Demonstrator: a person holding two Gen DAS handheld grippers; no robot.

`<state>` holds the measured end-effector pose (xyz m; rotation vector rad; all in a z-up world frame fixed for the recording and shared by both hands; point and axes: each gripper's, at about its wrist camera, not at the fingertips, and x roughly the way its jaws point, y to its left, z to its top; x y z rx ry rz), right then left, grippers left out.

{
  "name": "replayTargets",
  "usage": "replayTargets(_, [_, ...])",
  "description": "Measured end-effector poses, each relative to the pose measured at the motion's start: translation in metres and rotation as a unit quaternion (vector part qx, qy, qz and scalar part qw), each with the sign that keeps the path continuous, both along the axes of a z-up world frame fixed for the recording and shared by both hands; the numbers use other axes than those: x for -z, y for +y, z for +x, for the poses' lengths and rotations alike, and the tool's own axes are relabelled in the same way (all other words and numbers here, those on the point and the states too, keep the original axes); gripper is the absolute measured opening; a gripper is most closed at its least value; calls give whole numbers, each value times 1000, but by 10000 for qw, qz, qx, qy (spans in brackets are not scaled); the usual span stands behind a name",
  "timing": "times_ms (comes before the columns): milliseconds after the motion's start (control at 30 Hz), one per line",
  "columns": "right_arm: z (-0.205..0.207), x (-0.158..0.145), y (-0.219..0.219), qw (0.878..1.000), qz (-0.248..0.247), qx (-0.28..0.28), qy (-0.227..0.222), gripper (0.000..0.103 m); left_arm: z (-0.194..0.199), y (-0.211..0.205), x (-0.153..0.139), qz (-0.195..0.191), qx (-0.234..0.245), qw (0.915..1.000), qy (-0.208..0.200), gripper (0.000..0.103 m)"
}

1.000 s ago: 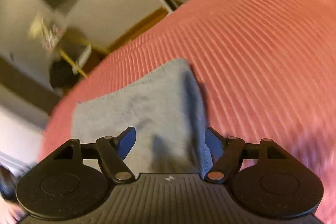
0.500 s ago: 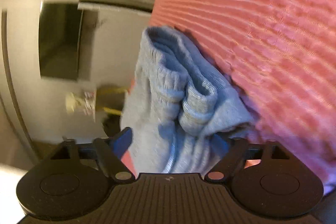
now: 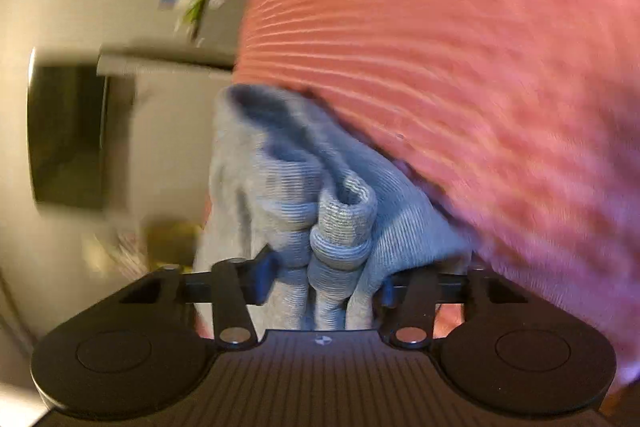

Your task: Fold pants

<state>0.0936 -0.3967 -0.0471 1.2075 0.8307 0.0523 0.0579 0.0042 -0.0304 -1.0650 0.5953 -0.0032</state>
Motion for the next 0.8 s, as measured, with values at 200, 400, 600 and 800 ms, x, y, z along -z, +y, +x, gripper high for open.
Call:
replayTargets(200, [-11,-3,-5,9945,-626,-484,-680,44,-10,-15,17,707,48,9954,641,22])
replayTargets(400, [-4,-11,-1,9884,-1261,-833,-135,52,-15,-20,-6,1292,79,9900,557,26])
replayTargets(600, [-32,-39,-31,9879,-1459,-477,-197,56,-33,-32,-39,1544,89,9876,263,26])
replayTargets(800, [-24,-67,-16,9831,-1508,-607,-841,56,-21,-60,-71,2366,154,9709,-338,43])
